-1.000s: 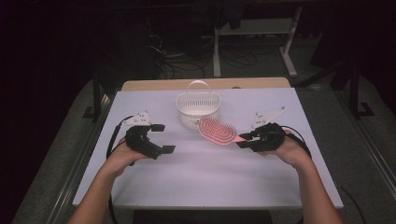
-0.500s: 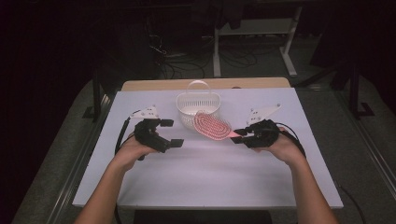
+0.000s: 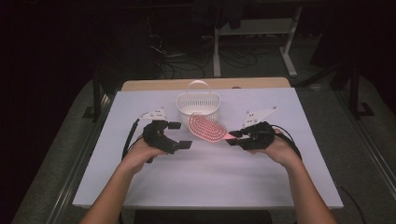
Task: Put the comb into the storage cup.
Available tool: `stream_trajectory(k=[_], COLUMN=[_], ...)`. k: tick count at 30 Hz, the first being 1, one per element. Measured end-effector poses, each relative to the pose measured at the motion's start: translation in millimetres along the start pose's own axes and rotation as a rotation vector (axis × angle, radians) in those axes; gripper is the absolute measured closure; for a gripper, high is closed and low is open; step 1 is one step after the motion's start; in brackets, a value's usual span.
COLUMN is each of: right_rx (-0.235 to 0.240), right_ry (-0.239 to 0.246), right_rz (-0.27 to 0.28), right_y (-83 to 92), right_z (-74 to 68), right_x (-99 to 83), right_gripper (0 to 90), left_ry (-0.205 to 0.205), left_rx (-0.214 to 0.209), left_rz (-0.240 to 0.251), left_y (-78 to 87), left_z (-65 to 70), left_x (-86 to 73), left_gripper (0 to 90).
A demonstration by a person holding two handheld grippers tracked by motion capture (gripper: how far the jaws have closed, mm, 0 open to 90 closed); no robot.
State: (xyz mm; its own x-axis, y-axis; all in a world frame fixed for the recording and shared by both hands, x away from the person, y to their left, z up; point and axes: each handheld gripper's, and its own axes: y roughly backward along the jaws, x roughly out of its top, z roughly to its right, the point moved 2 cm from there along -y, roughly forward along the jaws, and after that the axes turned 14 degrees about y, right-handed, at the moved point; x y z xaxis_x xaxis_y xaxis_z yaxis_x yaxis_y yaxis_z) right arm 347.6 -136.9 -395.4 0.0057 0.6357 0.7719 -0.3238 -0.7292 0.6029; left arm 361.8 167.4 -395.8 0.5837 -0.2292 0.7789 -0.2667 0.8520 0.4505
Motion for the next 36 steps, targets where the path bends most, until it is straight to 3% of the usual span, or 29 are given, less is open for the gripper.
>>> stream_trajectory(k=[20,28,36], right_rx=[0.031,0.037,0.028], right_ry=[0.015,0.02,0.023], right_rz=[0.0,0.006,0.009], right_y=[-12.3,-17.4,-20.7], right_z=[-6.4,-9.1,-10.4], right_x=[5.6,8.7,10.4], right_gripper=[68.2,68.2,68.2], left_ry=[0.006,0.016,0.041], left_rx=[-0.025,-0.013,-0.009], left_rz=[-0.019,-0.008,0.023], left_y=[-18.4,-23.2,-19.9], left_z=[11.2,13.8,10.9], left_x=[-2.3,-2.1,-0.5], left_gripper=[0.2,0.4,14.7])
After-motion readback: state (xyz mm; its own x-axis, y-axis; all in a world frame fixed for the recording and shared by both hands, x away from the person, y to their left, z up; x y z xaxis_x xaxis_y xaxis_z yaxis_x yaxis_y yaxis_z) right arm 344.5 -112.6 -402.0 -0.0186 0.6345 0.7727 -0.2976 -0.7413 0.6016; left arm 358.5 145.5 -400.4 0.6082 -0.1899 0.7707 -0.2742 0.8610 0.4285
